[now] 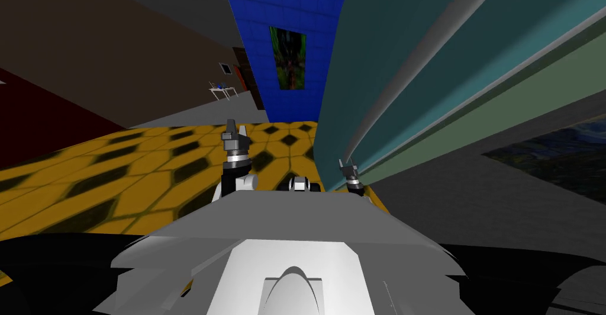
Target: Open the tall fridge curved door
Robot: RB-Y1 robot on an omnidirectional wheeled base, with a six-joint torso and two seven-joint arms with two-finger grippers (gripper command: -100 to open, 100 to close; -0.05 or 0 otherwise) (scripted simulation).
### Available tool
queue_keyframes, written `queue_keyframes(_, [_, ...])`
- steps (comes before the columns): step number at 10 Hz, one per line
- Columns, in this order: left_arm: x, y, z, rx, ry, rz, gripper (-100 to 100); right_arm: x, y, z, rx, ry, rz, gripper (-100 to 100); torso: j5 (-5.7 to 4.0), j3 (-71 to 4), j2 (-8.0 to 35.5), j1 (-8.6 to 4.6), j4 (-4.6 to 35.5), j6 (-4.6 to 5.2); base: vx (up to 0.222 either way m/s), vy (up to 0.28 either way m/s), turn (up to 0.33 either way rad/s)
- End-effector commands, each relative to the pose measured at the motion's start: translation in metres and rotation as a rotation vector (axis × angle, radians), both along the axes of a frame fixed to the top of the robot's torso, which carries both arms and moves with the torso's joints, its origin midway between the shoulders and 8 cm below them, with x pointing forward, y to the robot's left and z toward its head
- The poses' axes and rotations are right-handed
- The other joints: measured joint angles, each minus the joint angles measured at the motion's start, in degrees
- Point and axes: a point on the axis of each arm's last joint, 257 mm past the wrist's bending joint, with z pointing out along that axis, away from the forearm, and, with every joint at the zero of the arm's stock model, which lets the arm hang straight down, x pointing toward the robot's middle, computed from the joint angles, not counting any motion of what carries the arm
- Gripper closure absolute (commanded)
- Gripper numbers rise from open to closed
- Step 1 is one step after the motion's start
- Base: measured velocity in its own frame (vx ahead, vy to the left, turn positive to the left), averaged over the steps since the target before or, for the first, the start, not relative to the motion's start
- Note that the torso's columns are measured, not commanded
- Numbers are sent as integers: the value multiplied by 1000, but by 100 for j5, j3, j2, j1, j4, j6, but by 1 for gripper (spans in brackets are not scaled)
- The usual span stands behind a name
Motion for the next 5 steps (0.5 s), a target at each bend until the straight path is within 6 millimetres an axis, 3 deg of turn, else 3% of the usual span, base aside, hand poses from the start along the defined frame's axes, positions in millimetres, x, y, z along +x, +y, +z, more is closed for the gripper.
queue_keyframes(1, [0,0,0,0,0,0,0,12,-8,-1,-19,2,-43,100,-1,-2,1,-10,-3,7,-32,141,17])
queue_keyframes(2, [0,0,0,0,0,0,0,18,-31,3,-45,-6,-124,100,-13,5,11,-56,-3,19,-32,214,91])
queue_keyframes(4, [0,0,0,0,0,0,0,18,-31,3,-51,-6,-126,100,-7,5,12,-36,0,13,-27,143,42])
queue_keyframes(5, [0,0,0,0,0,0,0,23,-52,7,-80,-14,-207,100,-10,6,13,-62,2,23,-40,214,149])
